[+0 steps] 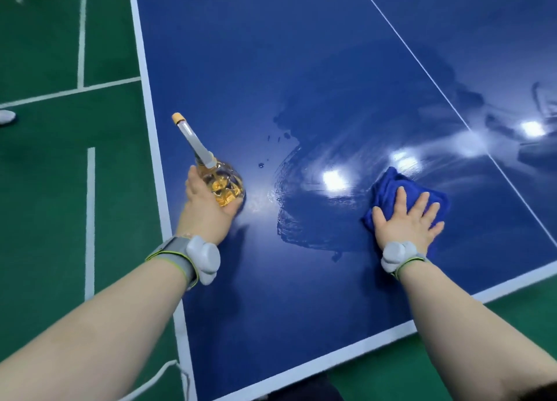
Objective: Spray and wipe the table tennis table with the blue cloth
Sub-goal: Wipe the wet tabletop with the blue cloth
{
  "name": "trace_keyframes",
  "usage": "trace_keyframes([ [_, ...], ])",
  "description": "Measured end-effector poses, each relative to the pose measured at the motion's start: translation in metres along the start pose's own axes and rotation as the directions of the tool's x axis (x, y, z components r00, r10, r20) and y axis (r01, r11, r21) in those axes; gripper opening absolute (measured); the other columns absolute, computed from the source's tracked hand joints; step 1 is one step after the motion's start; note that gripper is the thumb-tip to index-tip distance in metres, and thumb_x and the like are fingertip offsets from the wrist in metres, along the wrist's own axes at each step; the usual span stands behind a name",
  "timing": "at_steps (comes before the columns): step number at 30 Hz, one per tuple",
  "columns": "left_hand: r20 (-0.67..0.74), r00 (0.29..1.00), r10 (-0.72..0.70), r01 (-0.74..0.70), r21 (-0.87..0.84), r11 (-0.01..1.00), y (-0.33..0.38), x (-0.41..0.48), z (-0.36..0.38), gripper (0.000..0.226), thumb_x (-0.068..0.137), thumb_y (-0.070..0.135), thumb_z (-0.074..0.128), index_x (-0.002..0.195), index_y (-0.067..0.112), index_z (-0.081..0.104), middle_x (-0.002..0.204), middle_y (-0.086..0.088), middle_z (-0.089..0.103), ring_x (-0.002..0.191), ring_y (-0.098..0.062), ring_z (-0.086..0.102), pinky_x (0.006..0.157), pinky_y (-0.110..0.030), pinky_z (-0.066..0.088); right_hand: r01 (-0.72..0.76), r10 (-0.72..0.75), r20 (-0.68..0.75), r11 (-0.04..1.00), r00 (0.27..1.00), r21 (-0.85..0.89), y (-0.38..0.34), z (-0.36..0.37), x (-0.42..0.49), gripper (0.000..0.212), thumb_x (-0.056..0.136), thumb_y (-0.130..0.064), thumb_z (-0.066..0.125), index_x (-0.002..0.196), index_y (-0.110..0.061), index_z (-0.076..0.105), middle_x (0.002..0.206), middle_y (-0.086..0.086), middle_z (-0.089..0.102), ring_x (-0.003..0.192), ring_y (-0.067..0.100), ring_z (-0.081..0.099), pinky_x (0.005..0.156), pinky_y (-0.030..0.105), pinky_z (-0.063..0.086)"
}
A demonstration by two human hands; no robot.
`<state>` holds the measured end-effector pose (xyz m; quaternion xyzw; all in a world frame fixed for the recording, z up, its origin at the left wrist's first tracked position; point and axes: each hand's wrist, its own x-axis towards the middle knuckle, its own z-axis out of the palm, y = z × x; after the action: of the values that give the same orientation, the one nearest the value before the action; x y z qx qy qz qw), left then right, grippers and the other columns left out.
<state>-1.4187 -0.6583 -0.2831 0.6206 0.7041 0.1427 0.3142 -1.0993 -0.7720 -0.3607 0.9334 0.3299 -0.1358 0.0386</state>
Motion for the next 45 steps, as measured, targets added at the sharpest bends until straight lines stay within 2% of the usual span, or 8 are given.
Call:
trace_keyframes([
  [6,-0.025,0.999,-0.029,0.025,-0.149,0.989,0.007,0.019,-0.005,0.079,0.078,0.039,0.073,0.139,0.024,0.025,0.143,0.002,0.036,0.120,-0.026,0.050,0.092,-0.029,0.035,-0.039,0.039,0.026,0.999,0.999,0.021,-0.046,0.001,-0.005,0.081,0.092,-0.067,0.027,0.157,-0.027,0.001,0.162,0.019,-0.011,0.147,0.044,-0.012,0.115,0.063,-0.002],
  [12,0.005,0.999,0.038,-0.035,-0.263,0.964,0.003,0.041,-0.010,0.055,0.073,0.038,0.077,0.110,0.037,0.037,0.126,0.008,0.050,0.106,-0.015,0.053,0.093,-0.030,0.041,0.116,-0.116,0.013,0.993,0.993,0.006,-0.100,0.013,-0.040,0.083,0.092,-0.068,0.028,0.156,-0.026,-0.003,0.161,0.021,-0.014,0.146,0.045,-0.015,0.115,0.063,-0.003],
  [22,0.204,0.919,0.338,-0.282,-0.262,0.923,-0.005,0.080,-0.024,0.048,0.068,0.034,0.080,0.098,0.042,0.043,0.119,0.006,0.055,0.101,-0.013,0.058,0.087,-0.029,0.045,0.170,-0.170,0.018,0.985,0.985,0.018,-0.172,0.042,-0.130,0.079,0.093,-0.068,0.029,0.155,-0.035,-0.005,0.161,0.015,-0.021,0.146,0.040,-0.021,0.115,0.059,-0.009],
  [28,0.299,0.841,0.451,-0.376,-0.275,0.885,-0.010,0.090,-0.032,0.042,0.070,0.029,0.076,0.086,0.050,0.044,0.119,0.005,0.053,0.107,-0.016,0.056,0.089,-0.030,0.045,-0.180,0.182,-0.012,0.978,0.983,0.108,-0.127,0.050,-0.158,0.076,0.092,-0.069,0.031,0.155,-0.039,0.002,0.163,0.009,-0.013,0.149,0.035,-0.014,0.118,0.055,-0.004],
  [33,0.320,0.805,0.500,-0.398,-0.334,0.855,-0.005,0.091,-0.034,0.050,0.072,0.021,0.072,0.101,0.045,0.038,0.122,0.008,0.047,0.097,-0.007,0.052,0.084,-0.020,0.038,-0.564,0.571,0.032,0.800,0.821,0.205,-0.064,0.058,-0.194,0.079,0.091,-0.067,0.036,0.156,-0.035,0.007,0.164,0.012,-0.007,0.149,0.036,-0.009,0.119,0.056,0.001],
  [37,0.309,0.766,0.564,-0.473,-0.324,0.819,0.003,0.094,-0.037,0.051,0.073,0.008,0.069,0.087,0.045,0.037,0.114,0.010,0.037,0.088,0.007,0.036,0.080,-0.007,0.027,-0.660,0.666,0.061,0.718,0.744,0.220,-0.063,0.059,-0.189,0.079,0.091,-0.067,0.036,0.156,-0.033,0.006,0.164,0.013,-0.006,0.149,0.038,-0.009,0.118,0.057,0.000],
  [41,0.343,0.717,0.607,-0.519,-0.318,0.793,0.018,0.117,-0.038,0.057,0.071,0.001,0.068,0.089,0.046,0.038,0.114,0.011,0.039,0.102,-0.005,0.043,0.088,-0.022,0.037,-0.754,0.761,0.094,0.604,0.642,0.257,-0.083,0.050,-0.154,0.082,0.091,-0.069,0.031,0.157,-0.029,0.004,0.162,0.020,-0.007,0.147,0.045,-0.009,0.115,0.063,-0.001],
  [45,0.373,0.699,0.611,-0.525,-0.312,0.792,0.039,0.137,-0.037,0.052,0.072,0.003,0.071,0.086,0.043,0.042,0.112,0.007,0.043,0.105,-0.017,0.051,0.087,-0.028,0.042,-0.711,0.724,0.065,0.651,0.687,0.264,-0.106,0.040,-0.123,0.082,0.091,-0.069,0.031,0.157,-0.028,0.004,0.162,0.020,-0.006,0.147,0.046,-0.010,0.115,0.065,-0.001],
])
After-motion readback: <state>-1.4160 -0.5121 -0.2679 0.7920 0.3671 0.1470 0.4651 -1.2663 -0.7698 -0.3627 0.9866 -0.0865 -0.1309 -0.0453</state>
